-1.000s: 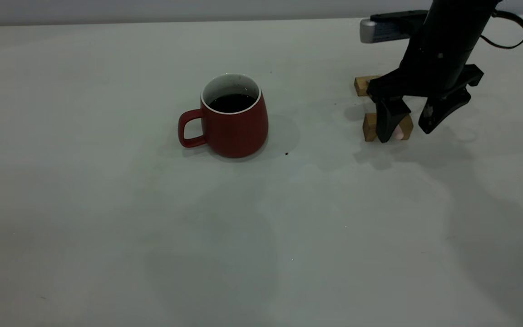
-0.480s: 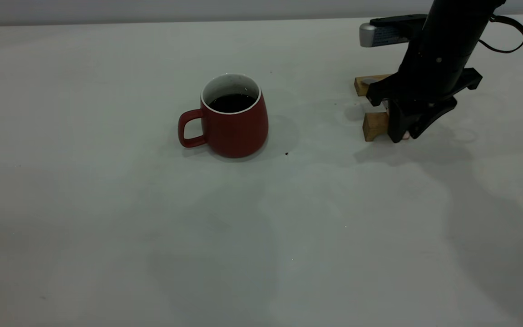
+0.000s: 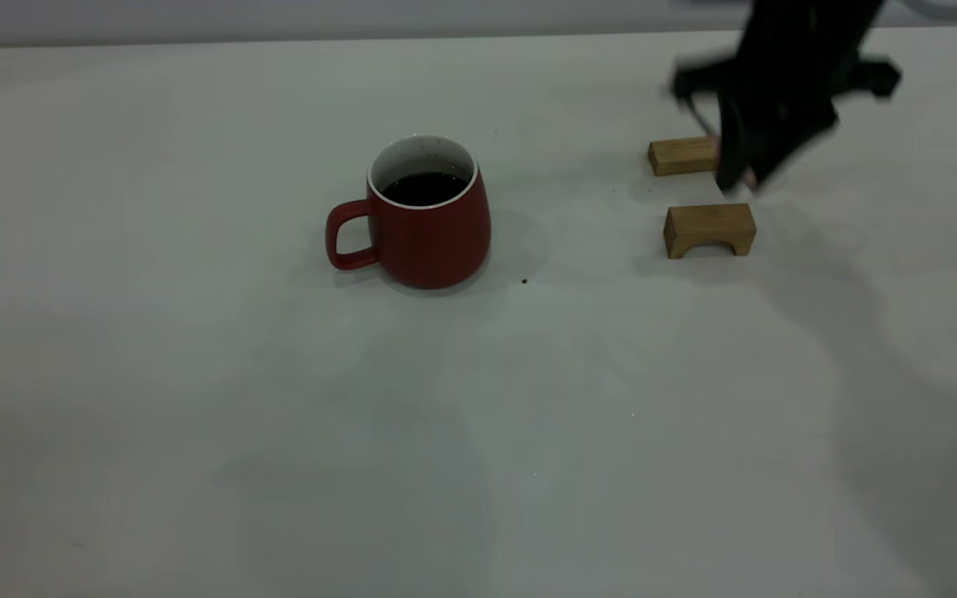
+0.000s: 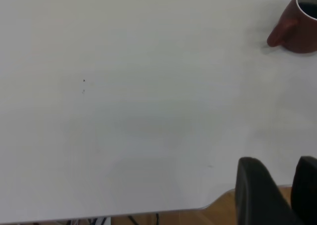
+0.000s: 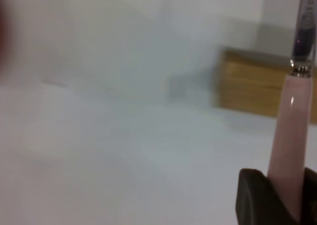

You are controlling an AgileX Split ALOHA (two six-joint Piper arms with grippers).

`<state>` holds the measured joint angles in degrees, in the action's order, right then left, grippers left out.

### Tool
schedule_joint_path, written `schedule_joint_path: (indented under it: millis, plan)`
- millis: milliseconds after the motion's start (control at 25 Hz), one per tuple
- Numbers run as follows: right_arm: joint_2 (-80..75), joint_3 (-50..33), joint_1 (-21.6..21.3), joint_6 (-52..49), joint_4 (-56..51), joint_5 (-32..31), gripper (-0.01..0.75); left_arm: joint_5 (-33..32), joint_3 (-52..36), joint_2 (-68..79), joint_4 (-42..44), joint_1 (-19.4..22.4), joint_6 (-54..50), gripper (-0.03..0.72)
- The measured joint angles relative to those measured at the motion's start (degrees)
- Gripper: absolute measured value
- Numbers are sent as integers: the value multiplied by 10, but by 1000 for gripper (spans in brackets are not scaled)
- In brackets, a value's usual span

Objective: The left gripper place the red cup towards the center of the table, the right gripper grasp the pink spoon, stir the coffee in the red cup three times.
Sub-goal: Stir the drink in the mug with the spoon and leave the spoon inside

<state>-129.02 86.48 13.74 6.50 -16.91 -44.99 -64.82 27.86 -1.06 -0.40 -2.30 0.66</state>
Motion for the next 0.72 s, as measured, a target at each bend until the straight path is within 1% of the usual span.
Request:
schedule_joint_path:
  millis: [160, 200, 240, 360, 440, 600, 640, 720]
  plan:
    - [26, 29, 1, -65, -168, -78, 146, 0, 0, 0, 0, 0, 0, 247]
    - [26, 33, 1, -86, -233, -92, 146, 0, 0, 0, 0, 0, 0, 247]
    - [26, 34, 3, -97, -276, -97, 146, 0, 0, 0, 0, 0, 0, 247]
    - [26, 34, 12, -121, -401, -105, 146, 0, 0, 0, 0, 0, 0, 247]
    - [26, 35, 22, -158, -460, -110, 146, 0, 0, 0, 0, 0, 0, 247]
    - [26, 35, 51, -281, -537, -105, 146, 0, 0, 0, 0, 0, 0, 247]
    - [26, 35, 61, -327, -554, -98, 146, 0, 0, 0, 0, 0, 0, 247]
    - [26, 35, 79, -388, -584, -81, 146, 0, 0, 0, 0, 0, 0, 247]
